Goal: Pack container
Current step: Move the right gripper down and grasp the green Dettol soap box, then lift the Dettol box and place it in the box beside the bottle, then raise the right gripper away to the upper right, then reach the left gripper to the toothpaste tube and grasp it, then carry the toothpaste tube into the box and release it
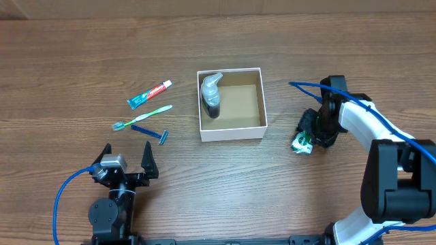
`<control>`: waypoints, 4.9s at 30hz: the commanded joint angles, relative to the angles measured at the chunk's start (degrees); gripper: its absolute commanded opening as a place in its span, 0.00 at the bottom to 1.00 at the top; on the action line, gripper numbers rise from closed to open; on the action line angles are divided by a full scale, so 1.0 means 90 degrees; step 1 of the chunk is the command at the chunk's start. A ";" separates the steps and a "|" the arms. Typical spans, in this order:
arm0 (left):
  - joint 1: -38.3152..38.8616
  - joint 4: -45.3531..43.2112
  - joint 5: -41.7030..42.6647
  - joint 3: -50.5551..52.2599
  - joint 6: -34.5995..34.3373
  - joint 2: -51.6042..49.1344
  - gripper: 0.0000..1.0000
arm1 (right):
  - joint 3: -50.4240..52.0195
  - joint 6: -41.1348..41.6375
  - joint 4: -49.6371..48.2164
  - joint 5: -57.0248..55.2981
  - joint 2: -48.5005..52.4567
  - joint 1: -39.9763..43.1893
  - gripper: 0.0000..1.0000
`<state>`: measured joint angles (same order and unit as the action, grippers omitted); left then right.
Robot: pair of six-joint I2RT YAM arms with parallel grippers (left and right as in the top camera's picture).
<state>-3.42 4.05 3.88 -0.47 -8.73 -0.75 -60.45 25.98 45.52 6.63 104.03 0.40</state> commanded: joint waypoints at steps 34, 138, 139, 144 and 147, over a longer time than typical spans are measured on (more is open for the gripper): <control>-0.0046 0.0005 0.0022 0.0022 0.0114 0.0053 1.00 | -0.4600 -0.1365 0.1144 0.1821 0.1401 -0.2074 0.40; 0.3876 0.8053 0.1375 -1.3699 0.5450 -1.3226 0.12 | -0.5819 -0.0379 0.3738 -0.1231 0.1010 0.1957 1.00; 0.3849 0.8046 0.1353 -1.3699 0.5450 -1.3454 0.14 | -0.5821 -0.0376 0.3738 -0.1231 0.1010 0.1957 1.00; 0.3818 0.8053 0.1362 -1.3702 0.5374 -1.4416 0.56 | -0.5821 -0.0379 0.3738 -0.1231 0.1010 0.1957 1.00; 0.3886 0.8267 0.1360 -1.4049 0.5321 -1.4251 0.67 | -0.5819 -0.0376 0.3738 -0.1231 0.1010 0.1957 1.00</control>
<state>31.03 76.73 15.81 -123.39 39.22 -131.11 -112.66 22.26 79.31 -3.44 113.45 18.24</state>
